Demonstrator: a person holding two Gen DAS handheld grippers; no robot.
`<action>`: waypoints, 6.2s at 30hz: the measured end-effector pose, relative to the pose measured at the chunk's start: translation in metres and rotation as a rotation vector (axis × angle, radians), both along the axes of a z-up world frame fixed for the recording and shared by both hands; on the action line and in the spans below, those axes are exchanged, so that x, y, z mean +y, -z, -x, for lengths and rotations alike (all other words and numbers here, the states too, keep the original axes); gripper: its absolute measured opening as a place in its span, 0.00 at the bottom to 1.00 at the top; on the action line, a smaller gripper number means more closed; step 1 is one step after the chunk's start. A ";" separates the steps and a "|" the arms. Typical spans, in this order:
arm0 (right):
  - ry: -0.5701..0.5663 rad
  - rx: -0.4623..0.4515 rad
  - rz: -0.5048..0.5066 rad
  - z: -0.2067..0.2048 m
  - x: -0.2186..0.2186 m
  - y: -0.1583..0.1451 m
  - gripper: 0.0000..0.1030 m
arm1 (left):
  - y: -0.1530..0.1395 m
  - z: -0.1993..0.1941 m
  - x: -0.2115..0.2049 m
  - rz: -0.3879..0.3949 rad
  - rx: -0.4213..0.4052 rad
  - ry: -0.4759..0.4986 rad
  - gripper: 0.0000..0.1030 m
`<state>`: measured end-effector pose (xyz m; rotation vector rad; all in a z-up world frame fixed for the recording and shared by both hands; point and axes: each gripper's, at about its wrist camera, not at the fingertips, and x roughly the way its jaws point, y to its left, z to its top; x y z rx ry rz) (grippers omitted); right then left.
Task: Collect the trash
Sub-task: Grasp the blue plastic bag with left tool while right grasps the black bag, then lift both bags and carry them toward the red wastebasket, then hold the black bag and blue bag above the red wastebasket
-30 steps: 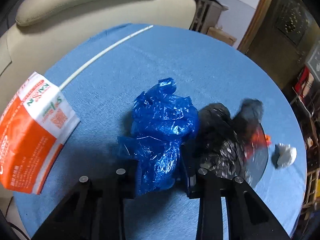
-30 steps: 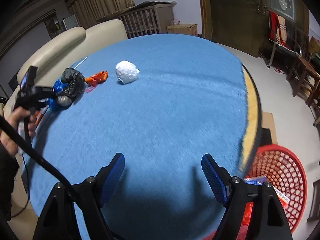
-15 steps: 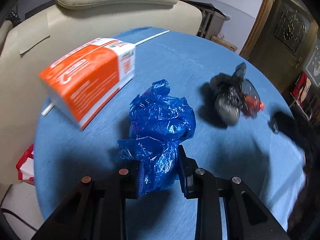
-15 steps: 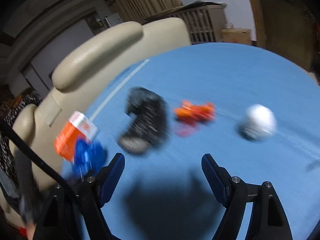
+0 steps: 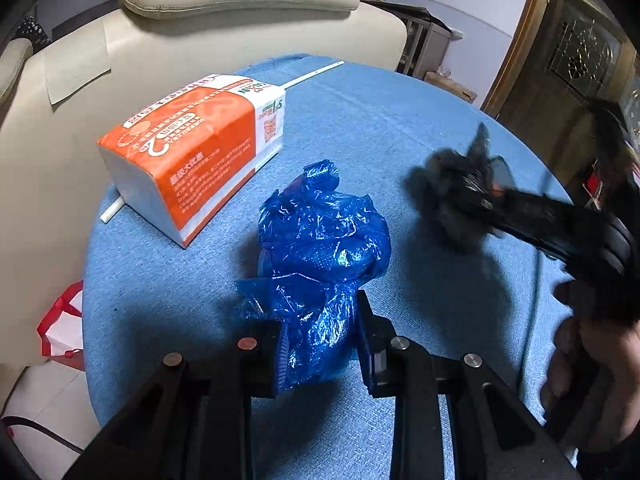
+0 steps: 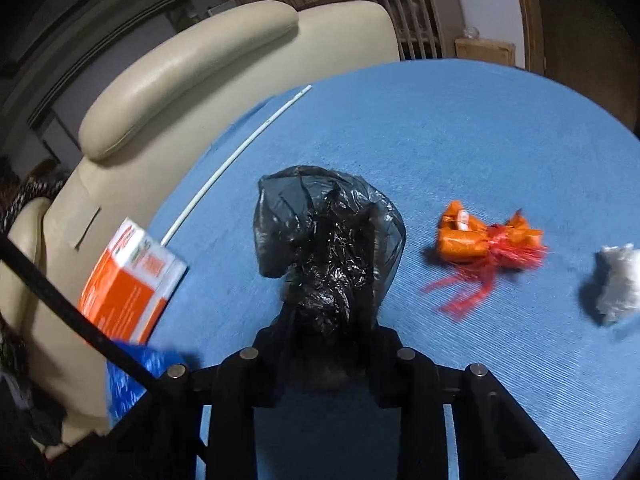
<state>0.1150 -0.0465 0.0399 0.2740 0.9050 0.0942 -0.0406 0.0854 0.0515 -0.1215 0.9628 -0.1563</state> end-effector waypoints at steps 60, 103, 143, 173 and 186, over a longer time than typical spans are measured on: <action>0.123 -0.050 -0.153 0.216 -0.111 -0.006 0.37 | -0.020 0.080 -0.096 -0.109 -0.045 0.176 0.30; 0.234 -0.132 -0.260 0.271 -0.134 -0.007 0.37 | -0.040 0.131 -0.158 -0.216 -0.126 0.359 0.30; 0.421 -0.195 -0.295 0.351 -0.143 -0.020 0.37 | -0.047 0.149 -0.186 -0.238 -0.189 0.545 0.30; 0.723 -0.189 -0.181 0.444 -0.210 -0.041 0.37 | -0.049 0.193 -0.285 -0.180 -0.179 0.774 0.29; 0.751 -0.153 -0.151 0.451 -0.226 -0.036 0.37 | -0.035 0.211 -0.319 -0.180 -0.127 0.853 0.29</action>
